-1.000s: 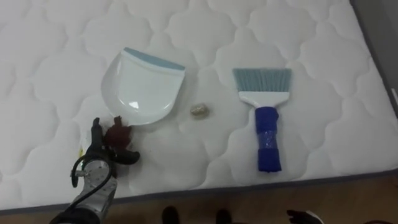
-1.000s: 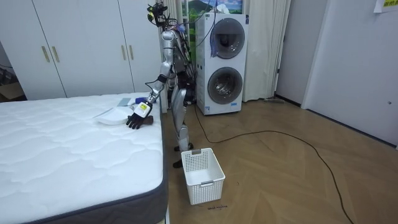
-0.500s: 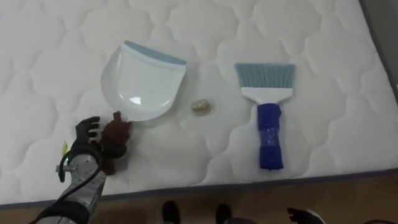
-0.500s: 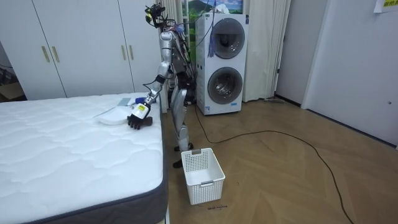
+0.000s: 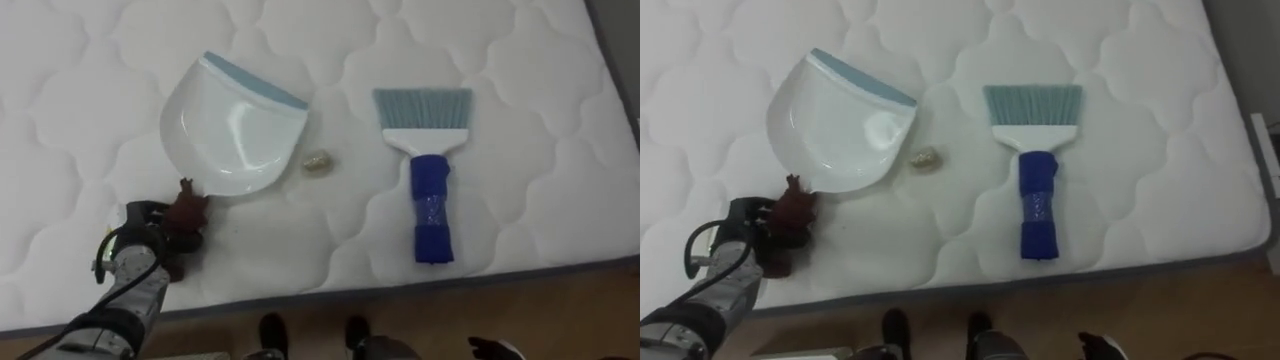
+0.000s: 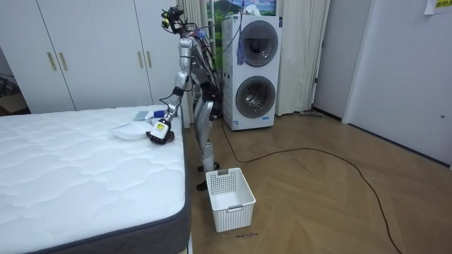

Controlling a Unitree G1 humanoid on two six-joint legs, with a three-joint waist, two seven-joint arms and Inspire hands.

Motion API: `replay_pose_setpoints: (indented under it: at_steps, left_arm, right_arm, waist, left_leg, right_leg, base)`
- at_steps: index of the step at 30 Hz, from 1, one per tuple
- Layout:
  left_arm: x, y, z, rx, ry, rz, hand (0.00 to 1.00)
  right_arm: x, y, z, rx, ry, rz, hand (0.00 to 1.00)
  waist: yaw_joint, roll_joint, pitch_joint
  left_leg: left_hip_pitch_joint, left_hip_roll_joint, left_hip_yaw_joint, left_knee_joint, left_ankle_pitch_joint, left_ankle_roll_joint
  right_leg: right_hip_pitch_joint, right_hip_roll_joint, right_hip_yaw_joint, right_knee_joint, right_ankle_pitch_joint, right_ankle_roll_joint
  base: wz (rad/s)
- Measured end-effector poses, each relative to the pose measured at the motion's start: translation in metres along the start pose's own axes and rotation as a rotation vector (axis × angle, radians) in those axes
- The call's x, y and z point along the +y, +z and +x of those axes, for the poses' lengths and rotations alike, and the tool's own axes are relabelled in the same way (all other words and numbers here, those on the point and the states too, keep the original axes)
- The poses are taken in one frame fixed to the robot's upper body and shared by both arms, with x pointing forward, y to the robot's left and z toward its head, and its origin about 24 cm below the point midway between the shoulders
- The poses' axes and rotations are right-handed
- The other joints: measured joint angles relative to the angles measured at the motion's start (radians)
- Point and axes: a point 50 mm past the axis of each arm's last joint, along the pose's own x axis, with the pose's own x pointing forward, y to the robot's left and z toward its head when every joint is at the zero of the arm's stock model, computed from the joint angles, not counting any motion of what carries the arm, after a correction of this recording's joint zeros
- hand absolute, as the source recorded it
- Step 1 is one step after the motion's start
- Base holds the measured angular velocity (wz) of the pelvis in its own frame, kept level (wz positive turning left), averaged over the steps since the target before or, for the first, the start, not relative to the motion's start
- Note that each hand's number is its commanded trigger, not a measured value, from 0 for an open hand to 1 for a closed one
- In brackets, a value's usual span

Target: Clean bed

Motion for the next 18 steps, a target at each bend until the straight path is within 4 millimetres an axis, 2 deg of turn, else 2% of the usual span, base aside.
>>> replay_pose_setpoints:
  at_steps: [6, 12, 18]
  left_arm:
    - [0.0019, 0.0011, 0.0009, 0.003, 0.009, 0.044, 1.00]
    - [0.0028, 0.0063, 0.0018, -0.022, 0.021, 0.087, 1.00]
    - [0.0060, 0.0092, 0.0029, -0.049, 0.030, 0.136, 1.00]
  right_arm:
    - [0.0003, -0.0045, -0.0003, 0.027, -0.008, -0.007, 0.00]
    - [0.0009, -0.0068, -0.0004, 0.047, -0.007, -0.046, 0.00]
    - [0.0003, -0.0070, -0.0004, 0.047, -0.008, -0.059, 0.00]
  waist:
    - [-0.005, -0.004, 0.0049]
    - [-0.006, -0.003, 0.0053]
    - [-0.003, -0.003, 0.0051]
  left_leg:
    - [-0.003, 0.000, 0.017, 0.001, 0.000, 0.000]
    - [-0.013, -0.011, 0.018, 0.005, 0.000, 0.000]
    - [-0.027, -0.009, 0.018, 0.018, -0.001, 0.001]
  right_leg:
    - [-0.019, -0.006, 0.013, 0.020, -0.005, -0.001]
    - [-0.040, -0.016, 0.016, 0.048, -0.019, 0.000]
    - [-0.048, -0.015, 0.014, 0.052, -0.021, 0.000]
  base:
    - [-0.06]
    - [0.01]
    - [0.01]
